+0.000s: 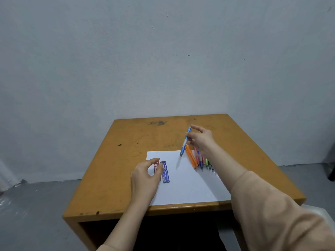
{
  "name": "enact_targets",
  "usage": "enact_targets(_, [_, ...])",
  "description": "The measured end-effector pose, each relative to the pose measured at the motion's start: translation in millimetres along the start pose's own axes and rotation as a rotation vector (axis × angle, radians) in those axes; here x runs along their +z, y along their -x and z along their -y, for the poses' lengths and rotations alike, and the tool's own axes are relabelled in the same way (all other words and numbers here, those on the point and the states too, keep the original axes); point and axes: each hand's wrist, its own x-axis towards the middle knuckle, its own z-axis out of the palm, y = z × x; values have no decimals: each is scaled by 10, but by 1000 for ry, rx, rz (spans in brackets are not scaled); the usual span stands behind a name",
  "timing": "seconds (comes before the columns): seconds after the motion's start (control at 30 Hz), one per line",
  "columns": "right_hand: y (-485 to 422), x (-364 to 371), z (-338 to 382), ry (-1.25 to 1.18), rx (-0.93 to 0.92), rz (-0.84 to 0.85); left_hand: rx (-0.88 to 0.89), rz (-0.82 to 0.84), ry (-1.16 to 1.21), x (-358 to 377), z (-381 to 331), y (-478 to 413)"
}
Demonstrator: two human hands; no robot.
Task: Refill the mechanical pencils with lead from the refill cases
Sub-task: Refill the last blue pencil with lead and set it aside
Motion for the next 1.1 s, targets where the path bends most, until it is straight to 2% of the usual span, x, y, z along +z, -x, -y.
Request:
enact_targets(0.13, [-173,-62,-24,268,63,42,68,10,-222,19,173,-58])
enact_targets(0.27, [-260,-45,-106,622,69,84,19,89,-440,-8,314,-137])
enact_targets(0.37, [-312,-22,-154,767,61,111,4,159,-519,-45,371,-211])
enact_targets(0.63, [-366,25,-167,950,52,167,13,239,-593,-7,448,-271])
enact_targets(1.1, [-441,31,-252,1048,-10,110,-7,221,-542,-11,503,-311])
